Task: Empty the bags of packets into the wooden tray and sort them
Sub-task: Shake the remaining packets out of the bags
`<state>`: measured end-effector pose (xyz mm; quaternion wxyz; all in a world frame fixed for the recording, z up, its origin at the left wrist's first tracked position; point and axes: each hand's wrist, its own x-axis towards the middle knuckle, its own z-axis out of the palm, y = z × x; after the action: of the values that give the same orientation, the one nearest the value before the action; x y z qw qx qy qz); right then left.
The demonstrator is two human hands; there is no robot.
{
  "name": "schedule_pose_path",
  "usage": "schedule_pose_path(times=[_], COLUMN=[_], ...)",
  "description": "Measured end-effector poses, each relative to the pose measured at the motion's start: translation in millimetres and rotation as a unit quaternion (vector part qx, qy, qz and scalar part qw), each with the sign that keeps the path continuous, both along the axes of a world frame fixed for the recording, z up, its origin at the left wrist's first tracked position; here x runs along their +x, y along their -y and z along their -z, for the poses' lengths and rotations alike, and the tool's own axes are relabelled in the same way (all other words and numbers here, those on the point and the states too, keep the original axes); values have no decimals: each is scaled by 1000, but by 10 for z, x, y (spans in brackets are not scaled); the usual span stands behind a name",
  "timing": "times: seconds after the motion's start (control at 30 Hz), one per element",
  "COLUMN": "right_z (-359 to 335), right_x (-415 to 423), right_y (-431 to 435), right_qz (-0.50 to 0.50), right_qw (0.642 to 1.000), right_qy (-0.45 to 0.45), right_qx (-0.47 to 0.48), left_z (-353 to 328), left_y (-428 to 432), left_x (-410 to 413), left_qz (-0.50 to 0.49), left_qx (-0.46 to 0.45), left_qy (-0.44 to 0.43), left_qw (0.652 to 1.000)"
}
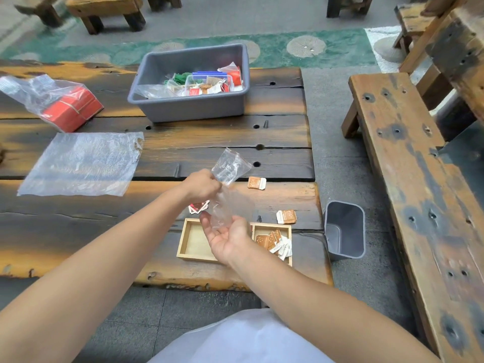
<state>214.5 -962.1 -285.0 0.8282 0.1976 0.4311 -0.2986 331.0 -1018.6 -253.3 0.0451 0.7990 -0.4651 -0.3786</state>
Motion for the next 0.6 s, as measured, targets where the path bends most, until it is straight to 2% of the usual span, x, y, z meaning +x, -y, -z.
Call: schedule_pose_path(times=[0.1,0.2,0.37,0.6], right_z=[-25,-19,81,324], right_x=[-13,-39,-2,362], right_y=[240,461,897,1415], right_qz=[0,-42,-162,-229], right_qw=[1000,998,976,939], right_qy=[9,11,-46,-171], right_qx=[-15,-51,-135,-190], left_z=[-25,-37,73,455], left_y=[111,198,294,433], left_x=[40,97,314,762], left_qz=[-36,-49,-103,-176], left_qx=[-57,-123,-214,-178], left_qy=[-1,0,-84,-49], left_qw=[998,991,968,967])
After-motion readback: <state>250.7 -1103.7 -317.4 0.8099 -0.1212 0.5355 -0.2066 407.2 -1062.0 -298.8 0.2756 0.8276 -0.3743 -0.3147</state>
